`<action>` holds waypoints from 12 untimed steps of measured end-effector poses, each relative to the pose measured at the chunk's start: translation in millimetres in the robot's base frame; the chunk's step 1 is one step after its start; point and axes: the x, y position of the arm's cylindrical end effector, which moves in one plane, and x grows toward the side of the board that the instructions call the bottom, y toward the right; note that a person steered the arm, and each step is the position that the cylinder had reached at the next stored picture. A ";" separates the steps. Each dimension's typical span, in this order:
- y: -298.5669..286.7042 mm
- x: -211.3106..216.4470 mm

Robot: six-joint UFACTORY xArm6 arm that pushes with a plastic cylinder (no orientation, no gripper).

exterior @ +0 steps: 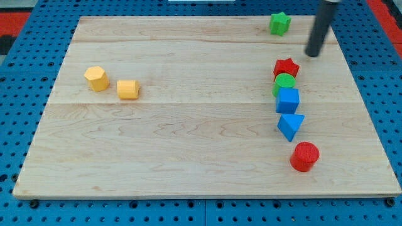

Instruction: Drag the red star parallel to the green star

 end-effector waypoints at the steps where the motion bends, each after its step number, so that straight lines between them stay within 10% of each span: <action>1: -29.5 70.6; 6: -143.5 -44.7; 8: -160.1 -16.6; 10: -261.8 -83.0; 12: -229.5 -65.4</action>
